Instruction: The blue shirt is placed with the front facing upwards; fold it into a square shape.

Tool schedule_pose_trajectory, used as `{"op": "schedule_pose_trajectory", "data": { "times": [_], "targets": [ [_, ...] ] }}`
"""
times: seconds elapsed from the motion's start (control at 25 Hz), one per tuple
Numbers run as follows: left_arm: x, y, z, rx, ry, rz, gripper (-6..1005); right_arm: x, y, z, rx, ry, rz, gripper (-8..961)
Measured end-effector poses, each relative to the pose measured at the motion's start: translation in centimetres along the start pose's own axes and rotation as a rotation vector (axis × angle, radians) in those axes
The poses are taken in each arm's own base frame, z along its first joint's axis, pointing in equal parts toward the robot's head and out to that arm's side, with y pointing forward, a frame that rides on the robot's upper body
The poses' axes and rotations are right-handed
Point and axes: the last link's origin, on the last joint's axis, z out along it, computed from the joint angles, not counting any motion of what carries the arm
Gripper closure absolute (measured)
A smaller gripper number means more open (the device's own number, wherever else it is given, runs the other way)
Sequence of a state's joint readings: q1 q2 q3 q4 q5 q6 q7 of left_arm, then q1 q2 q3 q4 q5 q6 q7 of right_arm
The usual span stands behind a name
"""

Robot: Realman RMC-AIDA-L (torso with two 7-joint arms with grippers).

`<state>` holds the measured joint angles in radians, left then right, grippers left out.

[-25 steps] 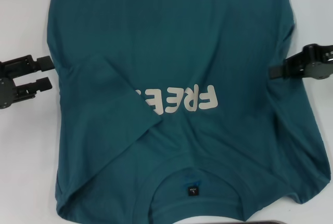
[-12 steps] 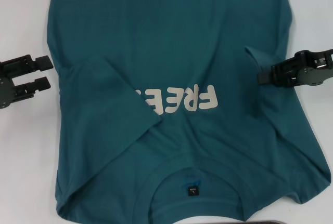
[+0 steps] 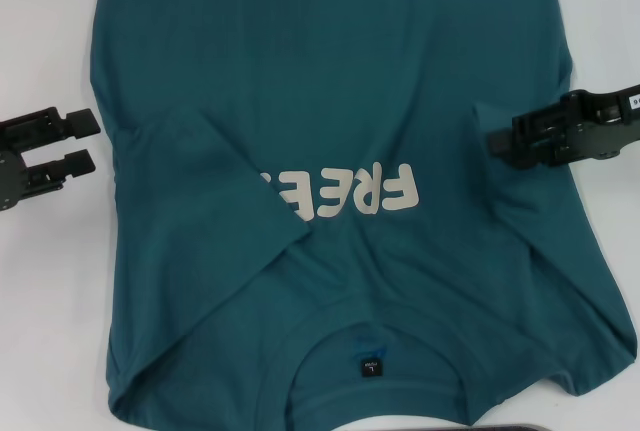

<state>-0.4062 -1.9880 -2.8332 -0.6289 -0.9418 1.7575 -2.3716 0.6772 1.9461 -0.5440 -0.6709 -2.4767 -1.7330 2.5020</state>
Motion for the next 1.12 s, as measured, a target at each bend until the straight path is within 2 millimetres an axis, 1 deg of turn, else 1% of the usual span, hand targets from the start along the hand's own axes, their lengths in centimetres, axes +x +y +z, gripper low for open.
{"op": "schedule_pose_trajectory", "data": {
  "times": [0.12, 0.28, 0.44, 0.52, 0.68, 0.84, 1.0, 1.12],
  "targets": [
    [0.0, 0.0, 0.0, 0.0, 0.001, -0.001, 280, -0.2, 0.2, 0.0, 0.016, 0.011, -0.004, 376],
    [0.0, -0.1, 0.0, 0.005, 0.005, -0.002, 280, -0.8, 0.3, -0.7, 0.057, 0.009, -0.024, 382],
    [0.0, -0.2, 0.0, 0.007, 0.007, -0.003, 280, -0.9, 1.1, -1.5, 0.021, 0.003, -0.06, 388],
    [0.0, -0.2, -0.1, 0.007, 0.008, -0.003, 280, -0.9, 1.0, -2.0, 0.032, 0.004, -0.072, 390],
    [-0.1, -0.2, -0.1, 0.008, 0.008, -0.005, 280, -0.7, -0.8, -3.6, 0.163, -0.008, -0.055, 396],
    [-0.1, -0.3, -0.2, 0.01, 0.01, -0.011, 280, -0.1, -2.1, -4.5, 0.223, -0.024, -0.033, 402],
    [-0.1, -0.3, -0.2, 0.011, 0.012, -0.012, 280, 0.2, -2.9, -4.7, 0.249, -0.036, -0.02, 408],
    [-0.1, -0.3, 0.0, 0.009, 0.01, -0.012, 280, 0.3, -3.4, -4.3, 0.28, -0.035, -0.018, 412]
  ]
}}
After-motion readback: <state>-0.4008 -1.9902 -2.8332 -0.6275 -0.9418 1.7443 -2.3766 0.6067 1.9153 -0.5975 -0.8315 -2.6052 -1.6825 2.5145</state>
